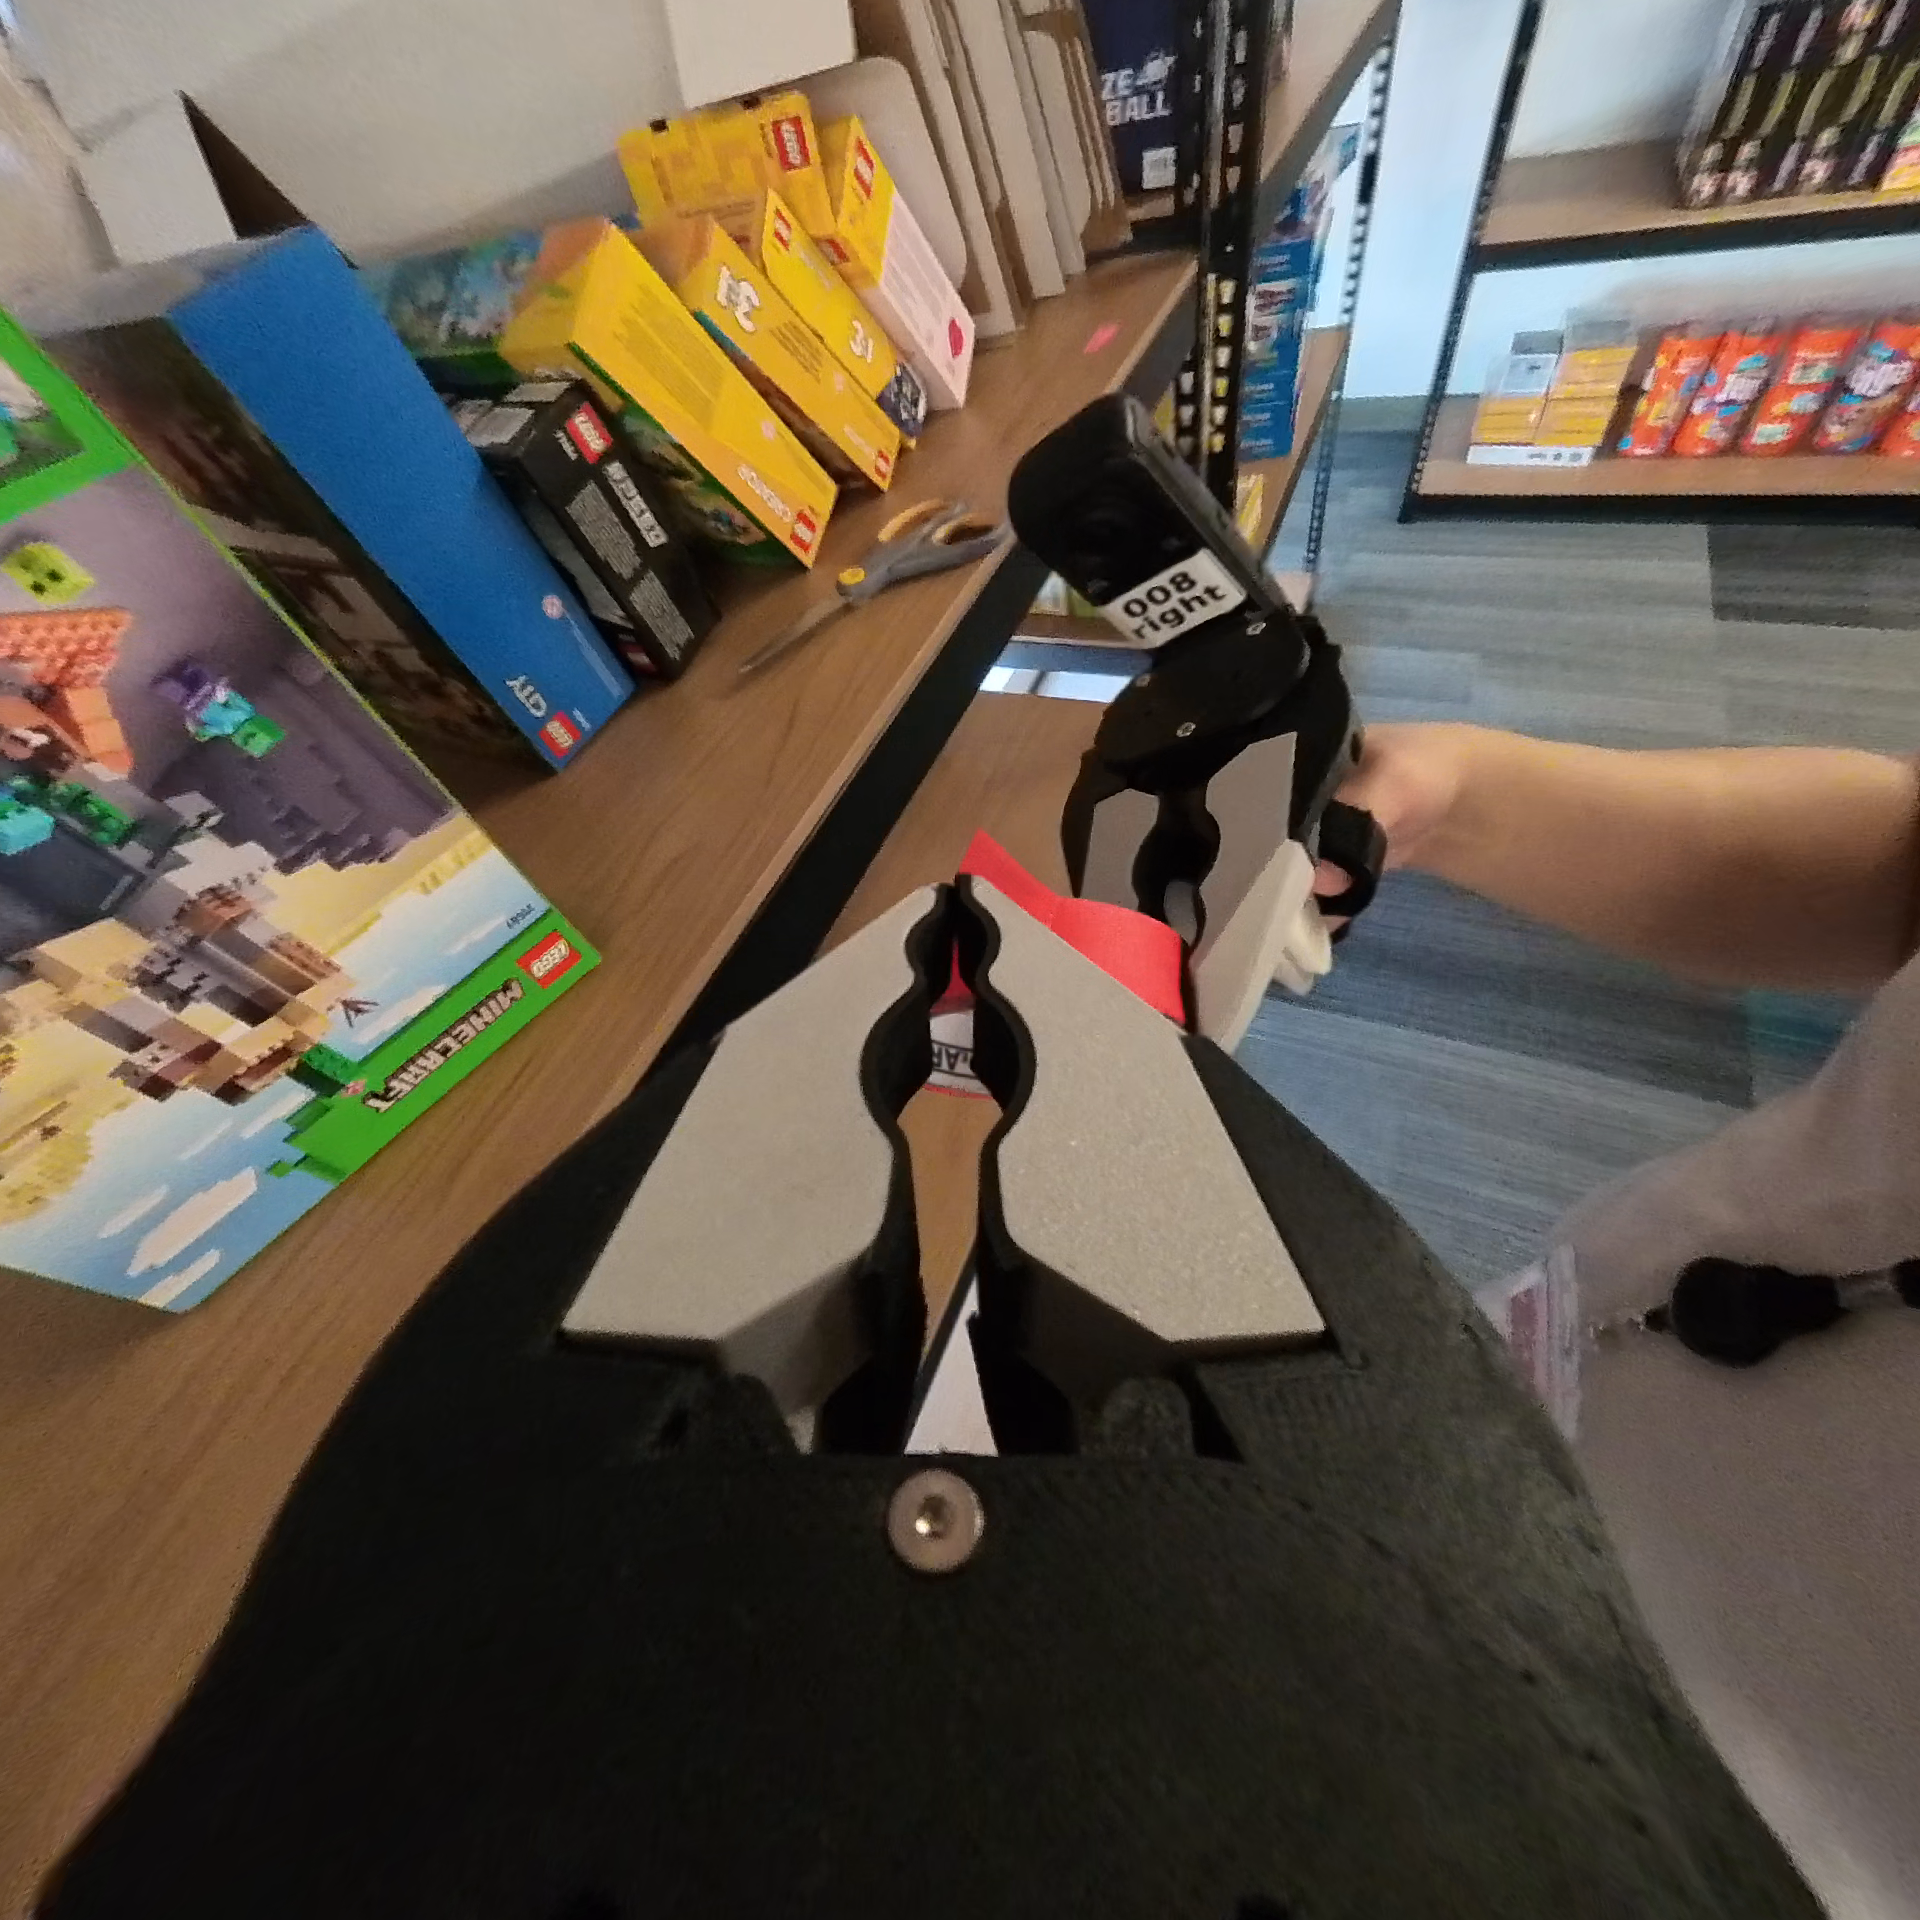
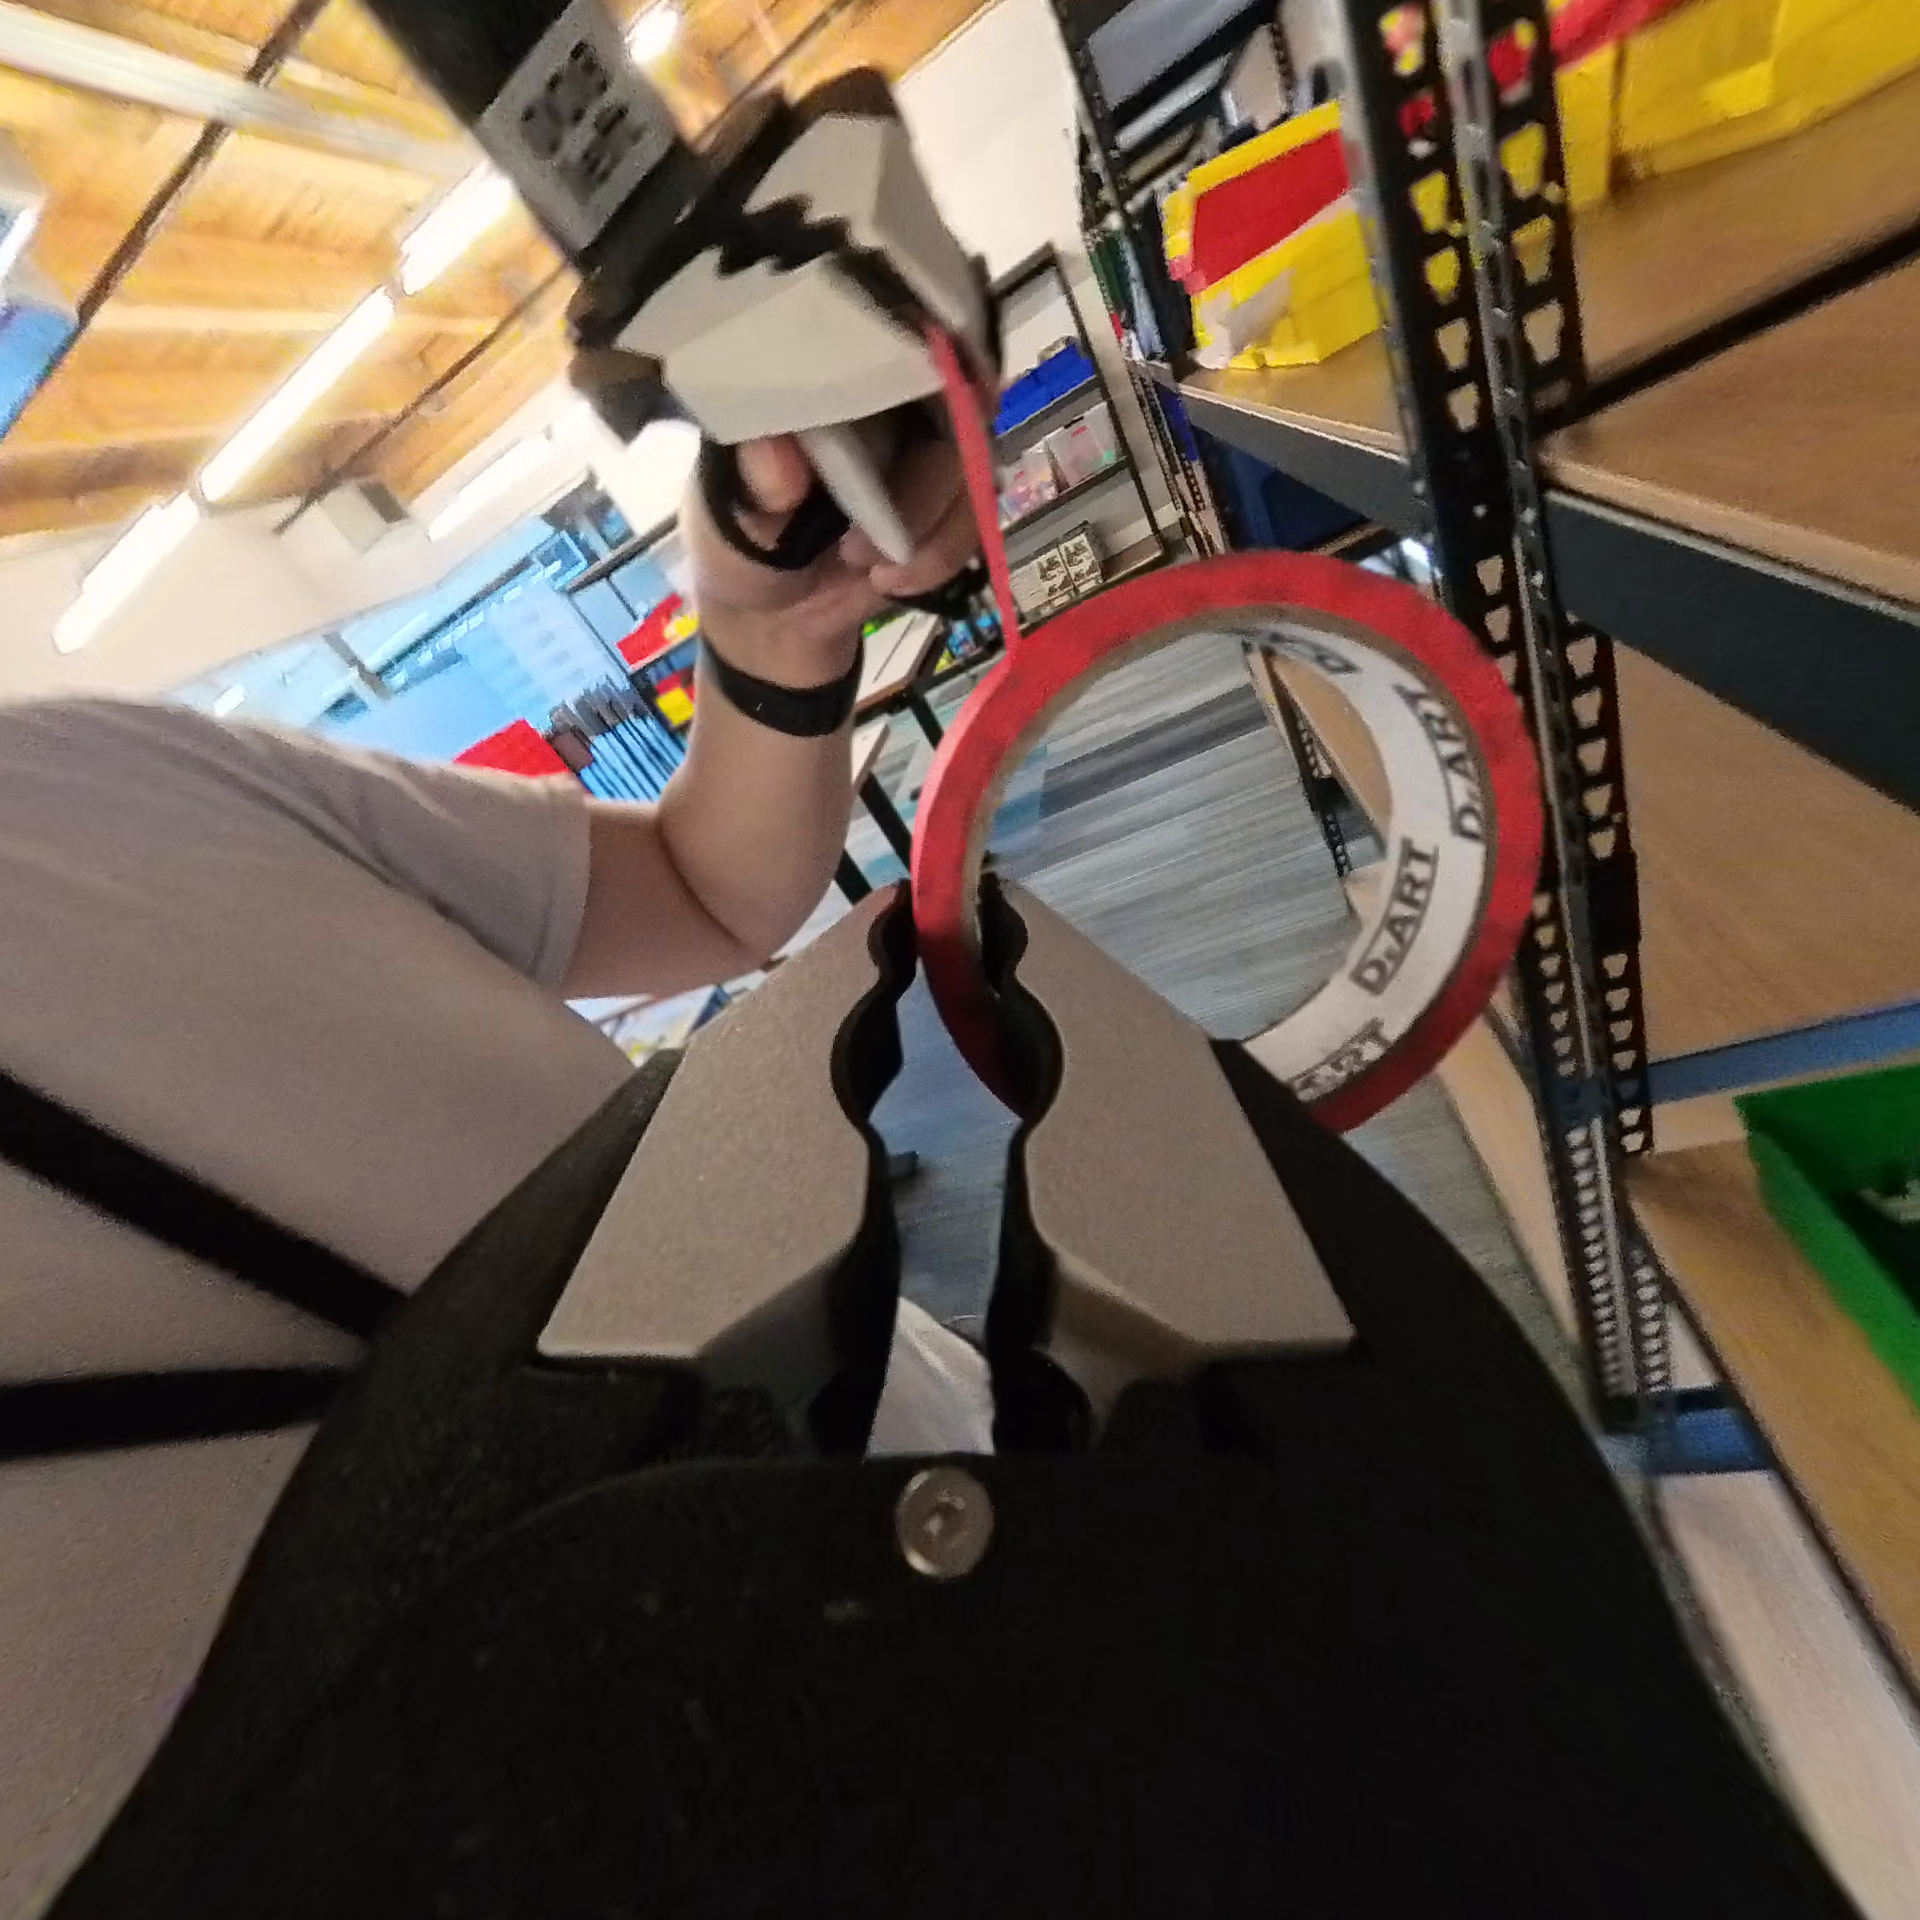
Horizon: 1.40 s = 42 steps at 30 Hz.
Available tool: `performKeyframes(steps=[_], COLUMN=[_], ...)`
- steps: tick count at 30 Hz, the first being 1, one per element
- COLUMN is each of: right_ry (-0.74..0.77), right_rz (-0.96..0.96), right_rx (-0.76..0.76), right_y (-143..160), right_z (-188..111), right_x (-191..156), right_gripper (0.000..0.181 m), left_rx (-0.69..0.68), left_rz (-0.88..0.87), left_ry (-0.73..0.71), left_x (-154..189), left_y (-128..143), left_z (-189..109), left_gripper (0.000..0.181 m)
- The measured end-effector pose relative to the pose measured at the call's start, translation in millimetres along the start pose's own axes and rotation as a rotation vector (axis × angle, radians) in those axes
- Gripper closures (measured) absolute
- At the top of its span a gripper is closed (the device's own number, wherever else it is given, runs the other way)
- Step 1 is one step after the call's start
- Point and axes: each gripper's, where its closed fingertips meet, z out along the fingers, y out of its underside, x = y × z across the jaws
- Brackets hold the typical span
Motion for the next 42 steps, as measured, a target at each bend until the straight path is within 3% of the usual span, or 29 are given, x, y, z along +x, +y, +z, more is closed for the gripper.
performKeyframes(steps=[3,6,10,13,17,21,25,28,33,35,38,42], right_ry=[-0.027,-0.093,-0.093,-0.049,0.102,0.314,0.464,0.485,0.562,0.613,0.653,0.688], right_rz=[-0.119,-0.137,-0.183,-0.227,-0.193,-0.113,-0.064,0.011,0.070,0.073,0.090,0.095], right_rx=[-0.024,0.067,0.194,0.185,0.000,-0.280,-0.533,-0.655,-0.782,-0.823,-0.844,-0.876], right_y=[9.7,8.7,-6.9,-17.5,-33.5,-55.2,-77.1,-89.7,-107.4,-113.0,-115.9,-106.5], right_z=[7.3,19.4,24.7,29.8,36.8,37.1,32.4,28.3,15.0,8.7,-2.2,-17.8], right_x=[-1.0,0.0,15.8,31.9,62.4,81.0,79.7,61.0,47.7,51.5,60.6,79.9], right_gripper=[0.162,0.162,0.163,0.166,0.168,0.168,0.169,0.171,0.170,0.175,0.175,0.174], left_rx=[0.002,-0.016,-0.014,-0.008,-0.024,0.132,0.326,0.450,0.486,0.514,0.591,0.613], left_rz=[-0.005,0.007,0.003,-0.026,0.017,-0.063,-0.132,-0.187,-0.181,-0.184,-0.150,-0.150], left_ry=[0.023,0.025,0.003,-0.003,-0.077,-0.070,0.038,0.187,0.312,0.284,0.161,0.263], left_x=[-2.5,-10.6,-31.7,-53.7,-98.4,-135.7,-154.1,-146.5,-139.5,-148.5,-173.4,-158.7], left_y=[-11.5,-16.7,-11.2,2.1,30.4,29.5,17.1,5.9,1.2,-3.5,-8.6,-11.5], left_z=[0.7,-0.2,-9.5,-19.6,-24.8,-23.0,-24.9,-31.2,-33.7,-36.5,-48.1,-41.6], left_gripper=[0.181,0.181,0.181,0.181,0.181,0.181,0.181,0.177,0.166,0.150,0.151,0.143])
